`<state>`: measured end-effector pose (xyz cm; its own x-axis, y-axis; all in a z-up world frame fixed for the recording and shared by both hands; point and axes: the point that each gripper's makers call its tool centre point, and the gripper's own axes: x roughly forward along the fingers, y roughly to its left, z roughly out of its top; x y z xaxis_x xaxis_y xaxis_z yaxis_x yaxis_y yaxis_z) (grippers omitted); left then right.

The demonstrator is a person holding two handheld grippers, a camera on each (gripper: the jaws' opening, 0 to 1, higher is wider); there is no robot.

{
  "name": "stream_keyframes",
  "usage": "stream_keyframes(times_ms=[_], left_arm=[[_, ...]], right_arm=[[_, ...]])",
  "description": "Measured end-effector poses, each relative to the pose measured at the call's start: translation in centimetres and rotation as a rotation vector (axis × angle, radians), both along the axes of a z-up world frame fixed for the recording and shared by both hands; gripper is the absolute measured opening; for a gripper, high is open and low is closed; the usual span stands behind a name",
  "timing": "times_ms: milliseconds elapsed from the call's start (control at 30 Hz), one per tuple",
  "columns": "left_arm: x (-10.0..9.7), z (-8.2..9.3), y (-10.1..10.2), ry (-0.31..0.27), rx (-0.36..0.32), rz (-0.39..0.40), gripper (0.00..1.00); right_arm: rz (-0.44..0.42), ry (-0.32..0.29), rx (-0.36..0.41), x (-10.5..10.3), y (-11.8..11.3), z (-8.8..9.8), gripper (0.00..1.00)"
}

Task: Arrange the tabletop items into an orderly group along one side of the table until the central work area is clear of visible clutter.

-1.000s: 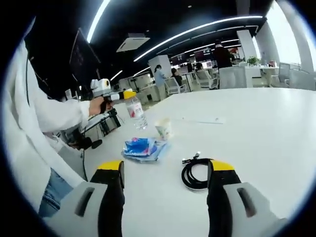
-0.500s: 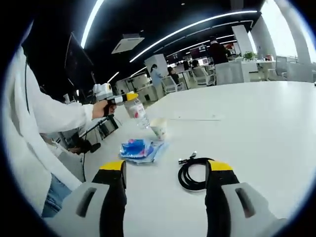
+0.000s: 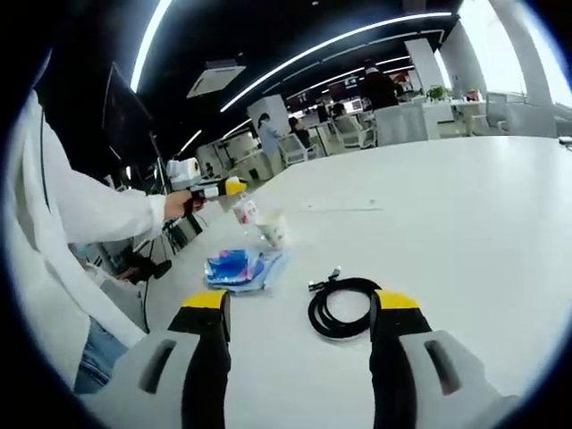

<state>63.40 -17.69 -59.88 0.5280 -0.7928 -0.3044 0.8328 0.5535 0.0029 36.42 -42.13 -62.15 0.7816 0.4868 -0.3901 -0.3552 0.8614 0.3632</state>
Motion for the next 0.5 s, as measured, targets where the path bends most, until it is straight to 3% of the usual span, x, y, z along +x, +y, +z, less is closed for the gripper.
stream_keyframes(times_ms=[200, 500], left_arm=[[0.17, -0.57, 0.11, -0.002, 0.024, -0.002, 0.23], [0.34, -0.47, -0.12, -0.005, 0.001, -0.019, 0.23]], right_arm=[[0.011, 0.012, -0.002, -0.01, 0.39, -0.30, 0.62], [0.031, 0.024, -0.003, -0.04, 0.82, -0.66, 0.62]])
